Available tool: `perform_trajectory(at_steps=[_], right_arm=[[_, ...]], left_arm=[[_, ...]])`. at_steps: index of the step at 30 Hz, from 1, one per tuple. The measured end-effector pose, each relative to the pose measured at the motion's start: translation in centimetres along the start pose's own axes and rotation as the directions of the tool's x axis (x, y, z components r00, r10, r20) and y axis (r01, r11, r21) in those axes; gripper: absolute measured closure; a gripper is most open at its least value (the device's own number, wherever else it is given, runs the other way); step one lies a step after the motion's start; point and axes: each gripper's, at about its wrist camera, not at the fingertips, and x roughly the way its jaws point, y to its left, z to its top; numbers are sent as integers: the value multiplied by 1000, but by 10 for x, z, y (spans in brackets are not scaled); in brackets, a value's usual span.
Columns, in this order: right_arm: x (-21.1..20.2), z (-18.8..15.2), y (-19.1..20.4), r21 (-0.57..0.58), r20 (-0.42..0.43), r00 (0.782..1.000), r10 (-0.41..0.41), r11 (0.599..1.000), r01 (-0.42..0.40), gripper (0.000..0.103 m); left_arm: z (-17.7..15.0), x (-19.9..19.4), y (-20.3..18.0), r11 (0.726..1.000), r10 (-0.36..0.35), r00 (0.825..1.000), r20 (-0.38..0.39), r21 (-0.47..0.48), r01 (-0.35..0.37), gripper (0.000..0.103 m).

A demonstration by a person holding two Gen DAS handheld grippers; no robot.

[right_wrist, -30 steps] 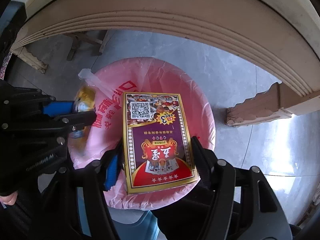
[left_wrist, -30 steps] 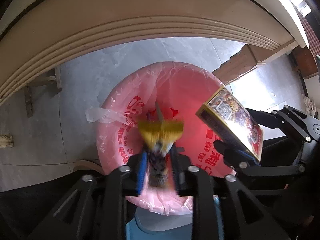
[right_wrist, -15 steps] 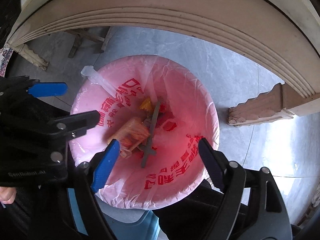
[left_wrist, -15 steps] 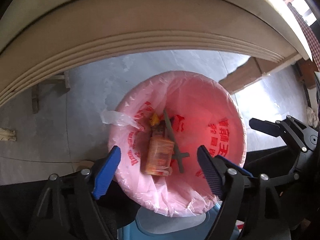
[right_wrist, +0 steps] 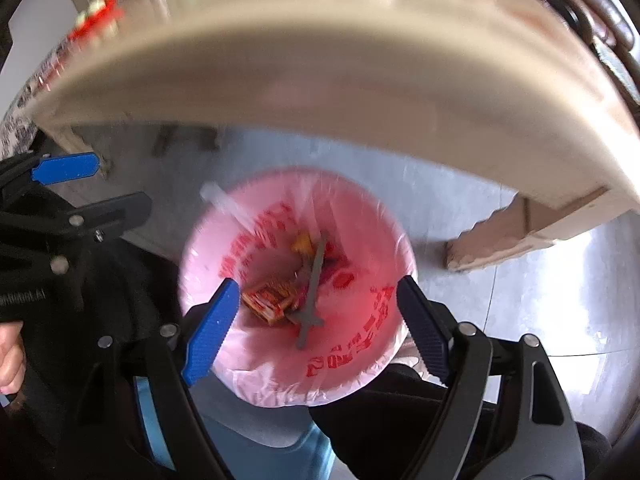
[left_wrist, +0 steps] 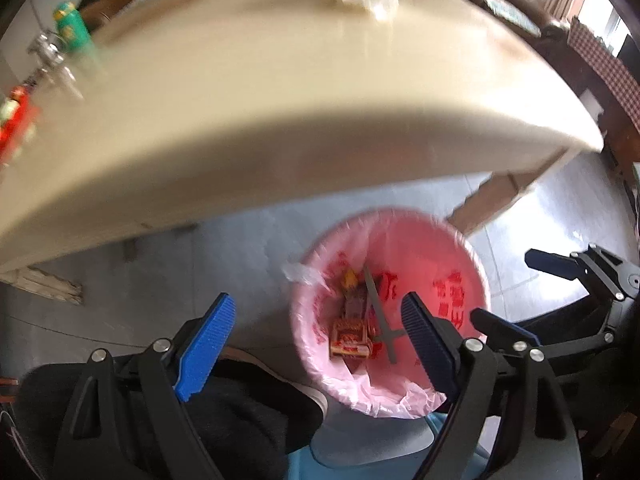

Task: Collect trash
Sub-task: 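Move both grippers back over the table toward the tissue and medicine box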

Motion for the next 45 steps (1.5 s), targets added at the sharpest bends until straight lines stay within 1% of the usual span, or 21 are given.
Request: perform_trajectory(at_steps=[3, 6, 7, 9, 13, 17, 18, 20, 22, 27, 31, 35, 36, 39, 41, 43, 45], right_arm=[[-38, 9, -1, 20, 81, 997, 3, 1000, -5, 24], [-72, 19, -4, 30, 158, 987, -14, 1000, 9, 24], [-85, 24, -6, 29, 191, 981, -23, 999, 17, 24], [-107, 31, -8, 23, 242, 969, -41, 999, 37, 23], [-146, 51, -11, -9, 336, 938, -85, 996, 94, 19], [-168, 69, -16, -31, 387, 916, -103, 992, 124, 18], [-175, 76, -18, -39, 401, 909, -109, 990, 136, 18], [-183, 86, -22, -51, 417, 901, -116, 987, 150, 18], [-187, 95, -25, -63, 426, 898, -112, 986, 154, 18], [-186, 129, -36, -126, 415, 907, -77, 982, 141, 18], [-183, 158, -48, -181, 401, 914, -57, 974, 140, 18], [-176, 185, -60, -234, 381, 924, -16, 966, 113, 18], [-172, 194, -64, -246, 364, 931, 3, 965, 93, 18], [-160, 217, -74, -283, 342, 939, 42, 957, 61, 18], [-153, 229, -78, -336, 325, 944, 61, 940, 55, 18], [-141, 246, -83, -420, 295, 954, 63, 905, 70, 18], [-130, 259, -88, -492, 262, 962, 81, 869, 61, 18]], left_arm=[[10, -38, 10, 1000, 23, 997, 68, -22, -21, 17], [20, -74, 22, 998, 2, 991, 134, -60, 7, 15], [25, -86, 26, 997, -12, 988, 154, -71, 23, 15], [34, -107, 34, 995, -16, 982, 189, -97, 35, 15], [52, -135, 39, 993, -6, 973, 233, -115, 34, 14], [71, -157, 36, 994, 38, 963, 266, -110, -9, 12], [76, -160, 36, 994, 42, 962, 269, -112, -12, 10], [84, -165, 35, 994, 40, 959, 280, -113, -9, 10], [93, -168, 32, 995, 41, 955, 293, -104, -11, 10], [120, -153, 19, 997, 34, 950, 310, -75, -11, 10], [139, -129, 10, 998, 2, 953, 303, -63, 18, 10], [161, -105, 4, 996, -36, 954, 299, -69, 60, 10], [166, -100, 3, 995, -40, 954, 298, -72, 65, 10], [184, -82, -2, 994, -40, 953, 299, -86, 69, 10], [196, -66, -5, 992, -38, 957, 287, -103, 70, 10], [205, -53, -6, 990, -28, 960, 278, -128, 66, 10], [215, -38, -10, 987, -32, 965, 260, -145, 72, 10]])
